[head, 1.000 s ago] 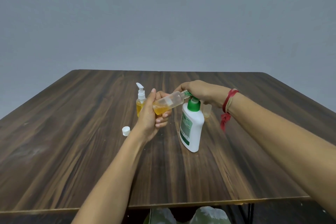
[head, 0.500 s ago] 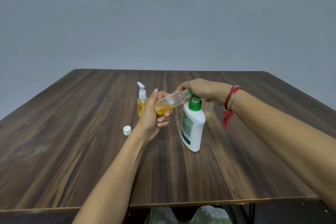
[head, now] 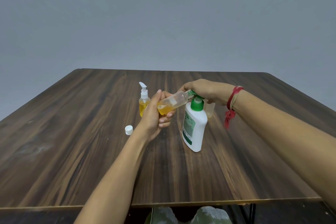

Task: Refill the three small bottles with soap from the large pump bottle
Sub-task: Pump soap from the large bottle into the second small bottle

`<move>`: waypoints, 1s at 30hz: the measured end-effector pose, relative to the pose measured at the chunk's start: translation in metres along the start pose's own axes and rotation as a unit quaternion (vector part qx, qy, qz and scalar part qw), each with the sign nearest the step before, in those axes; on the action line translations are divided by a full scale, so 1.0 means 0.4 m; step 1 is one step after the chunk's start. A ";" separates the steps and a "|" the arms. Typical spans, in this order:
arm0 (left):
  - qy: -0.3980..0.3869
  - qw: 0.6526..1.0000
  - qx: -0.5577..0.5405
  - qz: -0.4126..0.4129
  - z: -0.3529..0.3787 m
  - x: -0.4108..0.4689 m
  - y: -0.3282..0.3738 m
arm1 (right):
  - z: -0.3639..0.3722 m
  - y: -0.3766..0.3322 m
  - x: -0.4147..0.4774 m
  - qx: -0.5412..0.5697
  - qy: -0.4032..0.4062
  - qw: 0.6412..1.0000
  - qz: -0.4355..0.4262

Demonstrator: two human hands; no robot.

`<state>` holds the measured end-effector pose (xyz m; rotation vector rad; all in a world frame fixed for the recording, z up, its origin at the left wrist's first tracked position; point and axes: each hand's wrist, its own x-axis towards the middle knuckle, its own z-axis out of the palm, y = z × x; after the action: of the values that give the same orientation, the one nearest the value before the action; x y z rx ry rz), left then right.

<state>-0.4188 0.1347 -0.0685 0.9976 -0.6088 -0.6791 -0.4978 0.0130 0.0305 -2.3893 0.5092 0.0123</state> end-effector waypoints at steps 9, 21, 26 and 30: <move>0.005 1.000 0.003 0.012 0.004 -0.001 -0.001 | 0.003 -0.002 -0.001 -0.022 0.004 1.000 -0.007; 0.013 1.000 0.020 0.014 -0.002 -0.002 0.000 | 0.006 -0.005 0.007 -0.056 -0.019 0.998 -0.008; 0.010 1.000 0.018 0.016 -0.003 0.002 -0.001 | 0.003 -0.001 0.004 -0.046 -0.013 0.999 -0.012; 0.011 1.000 0.011 0.012 0.002 0.000 0.000 | -0.001 -0.001 0.006 -0.033 -0.012 0.999 -0.010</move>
<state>-0.4192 0.1344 -0.0682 1.0158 -0.6095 -0.6406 -0.4956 0.0123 0.0307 -2.4561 0.4808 0.0494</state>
